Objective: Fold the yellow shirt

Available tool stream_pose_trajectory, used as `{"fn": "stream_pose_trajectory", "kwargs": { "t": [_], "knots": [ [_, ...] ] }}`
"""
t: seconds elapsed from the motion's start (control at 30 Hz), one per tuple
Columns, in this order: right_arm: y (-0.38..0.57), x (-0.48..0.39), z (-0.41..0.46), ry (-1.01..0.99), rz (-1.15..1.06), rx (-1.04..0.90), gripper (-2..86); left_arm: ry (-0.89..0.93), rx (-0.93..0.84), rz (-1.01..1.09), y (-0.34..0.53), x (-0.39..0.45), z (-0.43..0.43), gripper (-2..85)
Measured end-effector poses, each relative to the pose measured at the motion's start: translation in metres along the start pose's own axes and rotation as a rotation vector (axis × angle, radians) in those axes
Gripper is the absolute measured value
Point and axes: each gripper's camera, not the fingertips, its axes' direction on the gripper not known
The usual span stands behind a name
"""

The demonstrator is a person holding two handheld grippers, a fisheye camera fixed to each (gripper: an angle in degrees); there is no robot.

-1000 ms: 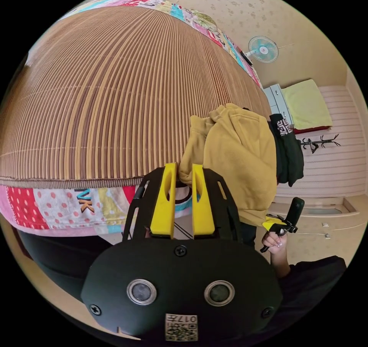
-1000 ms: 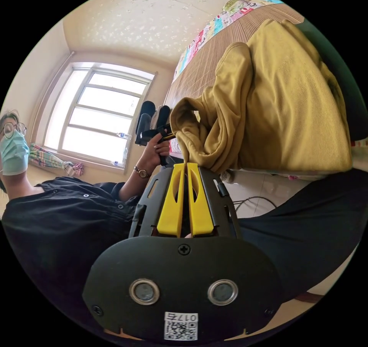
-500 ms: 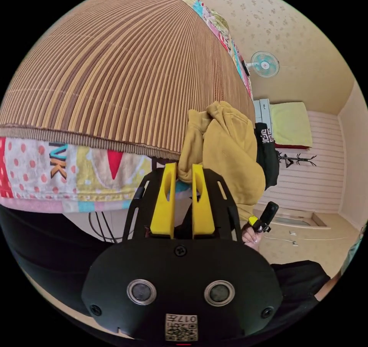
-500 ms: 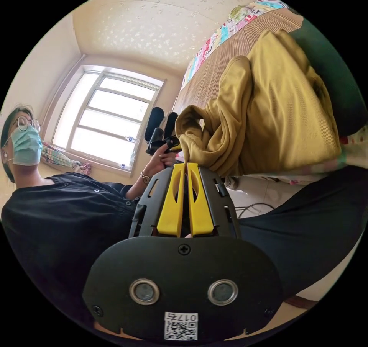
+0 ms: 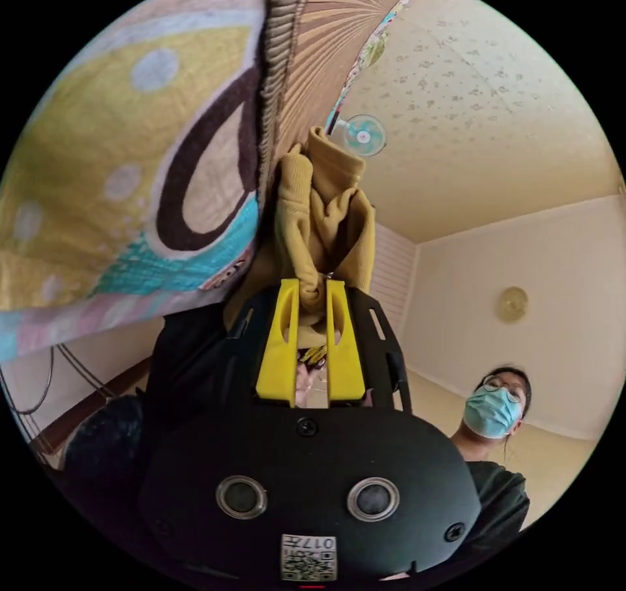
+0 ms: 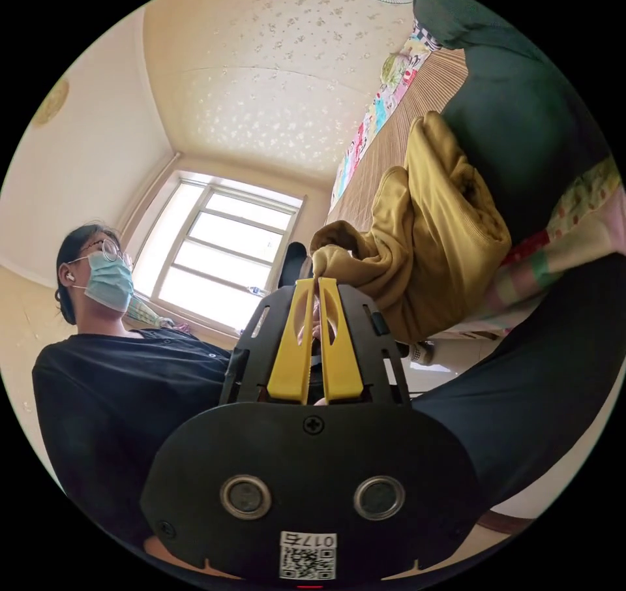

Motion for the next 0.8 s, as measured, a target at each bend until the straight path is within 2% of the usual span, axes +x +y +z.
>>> {"fn": "stream_pose_trajectory", "kwargs": {
  "t": [0.13,0.23,0.3,0.37,0.47,0.53,0.63,0.7,0.8],
  "knots": [
    [-0.002,-0.01,0.017,-0.059,-0.111,-0.181,1.4,0.095,0.037,0.249,0.0,0.057,-0.034,5.1],
    [0.002,-0.015,0.045,-0.169,-0.168,-0.315,1.5,-0.068,-0.064,0.398,-0.005,0.105,-0.036,5.0],
    [0.006,-0.016,0.058,-0.217,-0.186,-0.348,1.6,-0.086,-0.112,0.478,-0.002,0.129,-0.033,4.9],
    [0.01,-0.017,0.069,-0.263,-0.201,-0.361,1.6,-0.03,-0.145,0.546,0.004,0.148,-0.032,4.8],
    [0.015,-0.021,0.08,-0.336,-0.207,-0.343,1.5,0.169,-0.136,0.659,0.018,0.174,-0.044,4.7],
    [0.018,-0.022,0.078,-0.395,-0.211,-0.313,1.4,0.368,-0.141,0.766,0.031,0.199,-0.059,4.5],
    [0.023,-0.018,0.062,-0.449,-0.237,-0.278,0.9,0.513,-0.19,0.909,0.051,0.239,-0.078,4.4],
    [0.027,-0.011,0.047,-0.429,-0.231,-0.234,0.7,0.544,-0.25,0.994,0.064,0.265,-0.088,4.3],
    [0.036,0.006,0.029,-0.373,-0.191,-0.182,0.6,0.527,-0.43,1.102,0.089,0.307,-0.093,4.2]
  ]
}}
